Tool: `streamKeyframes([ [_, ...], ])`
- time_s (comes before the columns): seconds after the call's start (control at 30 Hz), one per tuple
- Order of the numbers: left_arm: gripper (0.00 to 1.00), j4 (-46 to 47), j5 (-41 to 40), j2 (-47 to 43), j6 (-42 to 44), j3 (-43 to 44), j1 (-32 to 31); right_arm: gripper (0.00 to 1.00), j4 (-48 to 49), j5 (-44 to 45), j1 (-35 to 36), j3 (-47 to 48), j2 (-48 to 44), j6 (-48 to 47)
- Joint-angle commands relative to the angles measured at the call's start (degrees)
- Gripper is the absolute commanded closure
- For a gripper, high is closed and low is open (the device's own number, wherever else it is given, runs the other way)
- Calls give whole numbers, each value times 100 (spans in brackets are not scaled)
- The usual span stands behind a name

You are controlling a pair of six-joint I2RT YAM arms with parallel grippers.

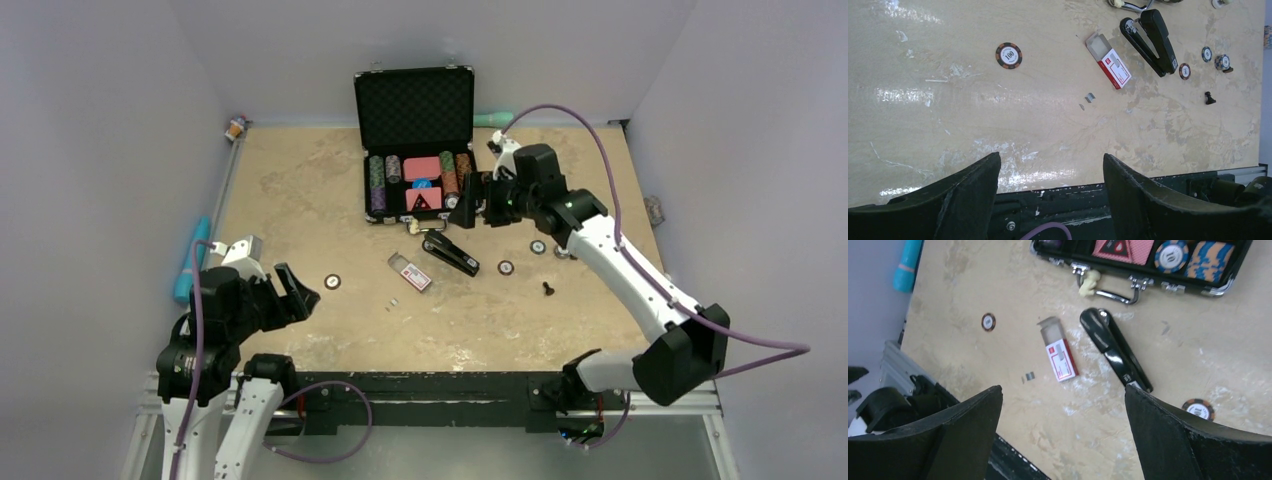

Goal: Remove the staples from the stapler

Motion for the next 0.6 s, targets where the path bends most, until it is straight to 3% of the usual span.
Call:
streamKeyframes([
  [0.0, 22, 154, 33, -66, 94, -6, -43, 4, 446, -269, 260, -437, -565, 217],
  [0.4, 23, 124, 22, -67, 97, 2, -87, 10, 555, 617, 816, -1026, -597, 242],
  [0.57, 23, 114, -13, -112, 88, 0, -79, 7, 560, 1318, 815, -967, -103, 76],
])
